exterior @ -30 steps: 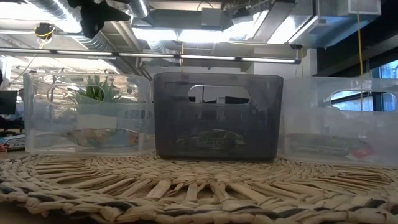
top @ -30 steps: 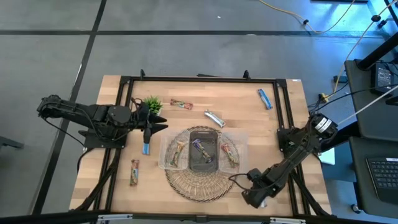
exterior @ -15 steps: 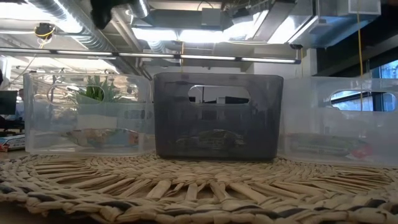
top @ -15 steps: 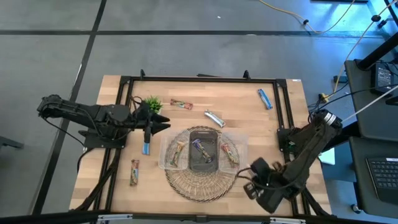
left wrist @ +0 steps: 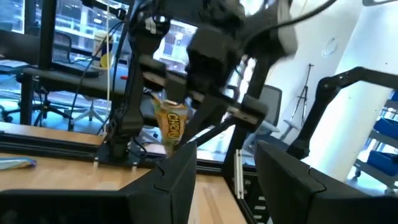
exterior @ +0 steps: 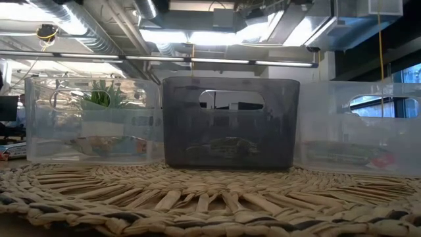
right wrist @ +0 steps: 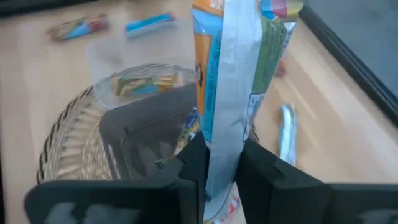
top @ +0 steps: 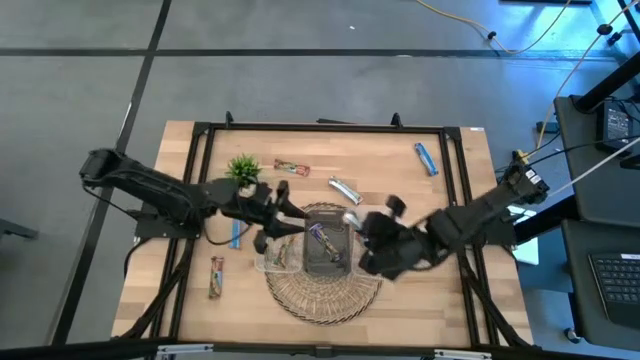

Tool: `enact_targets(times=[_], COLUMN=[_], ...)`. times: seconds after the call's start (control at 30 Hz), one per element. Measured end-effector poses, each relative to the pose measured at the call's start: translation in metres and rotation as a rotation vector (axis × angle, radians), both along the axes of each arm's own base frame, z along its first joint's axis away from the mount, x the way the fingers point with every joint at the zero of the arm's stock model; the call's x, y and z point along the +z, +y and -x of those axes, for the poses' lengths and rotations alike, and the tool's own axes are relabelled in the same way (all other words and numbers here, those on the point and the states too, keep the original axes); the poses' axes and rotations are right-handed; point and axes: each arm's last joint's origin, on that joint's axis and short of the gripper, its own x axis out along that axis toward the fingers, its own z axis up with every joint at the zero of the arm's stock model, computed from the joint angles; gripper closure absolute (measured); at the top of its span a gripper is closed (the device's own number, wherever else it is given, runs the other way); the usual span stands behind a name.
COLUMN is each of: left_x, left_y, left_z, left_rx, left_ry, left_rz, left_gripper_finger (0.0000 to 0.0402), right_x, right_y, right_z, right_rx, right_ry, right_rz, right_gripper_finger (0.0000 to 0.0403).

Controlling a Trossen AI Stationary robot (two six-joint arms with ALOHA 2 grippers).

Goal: Pick and place Granola Bars by type
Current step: Put the yellow granola bar into the left transparent bin

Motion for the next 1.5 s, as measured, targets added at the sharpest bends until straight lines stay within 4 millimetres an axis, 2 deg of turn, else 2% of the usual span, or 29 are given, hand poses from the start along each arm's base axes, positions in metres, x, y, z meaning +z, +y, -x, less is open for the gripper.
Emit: enact_targets(times=[0.2,0.5,0.7,0.97,1.1,1.5], left_x=[-0.019,-0.032,-0.032,-0.030,-0.026,-0.021], left_y=[-0.005,-0.008,-0.006,-0.007,-0.009,-0.008], left_z=[-0.029,-0.055,-0.057,-0.057,-0.057,-0.056], left_rx=[0.012,0.060,0.148,0.135,0.081,0.114], left_ry=[0.038,0.082,0.081,0.053,0.007,-0.034], left_rz=[-0.032,-0.087,-0.129,-0.137,-0.133,-0.118], left_gripper_finger=[0.0247,0.0247,0.0247,0.0247,0.0247,0.0247], right_x=[0.009,0.026,0.032,0.037,0.037,0.030], right_y=[-0.025,-0.042,-0.045,-0.045,-0.046,-0.043], right_z=[-0.022,-0.034,-0.035,-0.039,-0.040,-0.049], right_rx=[0.208,0.272,0.287,0.322,0.318,0.332], right_ry=[0.012,-0.119,-0.169,-0.221,-0.222,-0.225], right_rz=[-0.016,0.015,-0.025,-0.001,-0.003,-0.023], right_gripper_finger=[0.0331,0.0331,0.0331,0.0331,0.0331,0.0331])
